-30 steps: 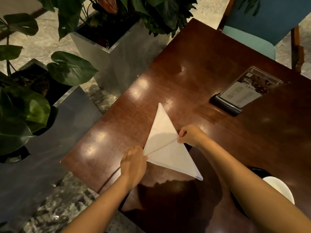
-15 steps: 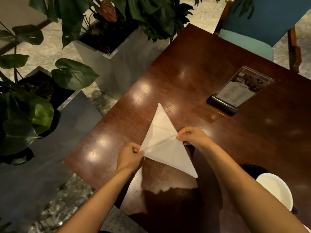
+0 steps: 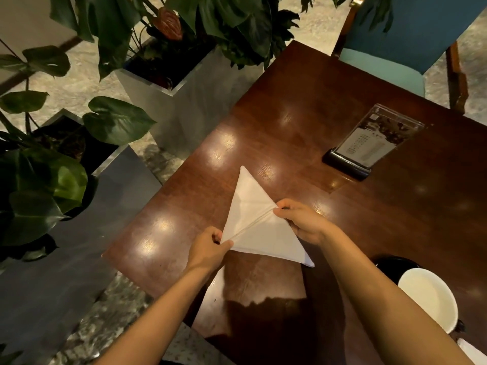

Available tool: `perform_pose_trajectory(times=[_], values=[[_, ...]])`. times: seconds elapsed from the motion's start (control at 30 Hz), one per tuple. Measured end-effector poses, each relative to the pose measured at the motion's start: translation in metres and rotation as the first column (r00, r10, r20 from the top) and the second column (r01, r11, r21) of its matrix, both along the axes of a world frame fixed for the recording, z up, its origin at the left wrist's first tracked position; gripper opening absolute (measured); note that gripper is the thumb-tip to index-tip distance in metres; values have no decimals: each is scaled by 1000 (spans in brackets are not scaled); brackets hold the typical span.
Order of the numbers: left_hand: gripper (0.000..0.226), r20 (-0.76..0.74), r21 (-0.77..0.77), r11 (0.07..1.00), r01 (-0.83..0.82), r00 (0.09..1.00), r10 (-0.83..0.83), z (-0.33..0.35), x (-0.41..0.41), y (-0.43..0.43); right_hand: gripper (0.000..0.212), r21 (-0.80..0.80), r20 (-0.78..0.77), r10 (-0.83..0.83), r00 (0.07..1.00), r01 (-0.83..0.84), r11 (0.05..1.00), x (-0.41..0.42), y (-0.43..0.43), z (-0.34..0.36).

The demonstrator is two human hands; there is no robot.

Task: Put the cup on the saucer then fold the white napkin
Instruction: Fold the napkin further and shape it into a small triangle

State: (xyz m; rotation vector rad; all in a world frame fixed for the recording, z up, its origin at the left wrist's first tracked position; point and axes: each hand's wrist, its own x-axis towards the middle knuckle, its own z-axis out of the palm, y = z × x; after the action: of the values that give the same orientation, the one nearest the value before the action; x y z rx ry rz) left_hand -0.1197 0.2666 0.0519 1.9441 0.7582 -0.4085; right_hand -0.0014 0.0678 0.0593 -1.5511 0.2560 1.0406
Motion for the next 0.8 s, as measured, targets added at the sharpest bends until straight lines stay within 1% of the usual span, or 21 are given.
perform_pose_trajectory(times=[0.07,0.13,0.2,0.3,0.37,0.43,0.47,0.53,0.63,0.7,0.8], values=[[18,18,-157,985,-71,997,75,3,-2,4,15,67,-31,-43,999,45,997,0,-2,4],[17,-2,-269,958,-97,995,100,6,-3,5,14,111,-56,-68,996,74,991,0,-3,6],[16,-22,-341,934,-109,994,108,8,-3,4,14,132,-71,-77,994,86,987,0,-3,7],[13,1,-435,890,-140,988,156,9,-3,3,12,136,-67,-94,993,102,985,0,-2,6],[10,0,-535,820,-204,971,241,11,-2,3,10,92,15,-88,996,86,992,-1,0,7],[11,11,-601,755,-263,942,336,16,-2,2,9,16,149,-79,986,77,997,-1,2,9],[15,36,-604,746,-278,926,375,18,-2,3,9,-5,207,-88,974,91,996,-1,3,10],[26,127,-572,776,-267,905,406,19,-3,4,11,-16,282,-104,954,114,993,2,2,12],[38,275,-475,861,-181,899,341,20,-3,8,16,-3,328,-85,941,91,996,5,3,14],[41,342,-412,902,-132,895,287,22,-2,10,20,13,347,-44,937,43,999,6,4,15],[48,387,-365,926,-97,889,246,23,2,15,35,-31,366,101,925,-96,995,8,6,20]])
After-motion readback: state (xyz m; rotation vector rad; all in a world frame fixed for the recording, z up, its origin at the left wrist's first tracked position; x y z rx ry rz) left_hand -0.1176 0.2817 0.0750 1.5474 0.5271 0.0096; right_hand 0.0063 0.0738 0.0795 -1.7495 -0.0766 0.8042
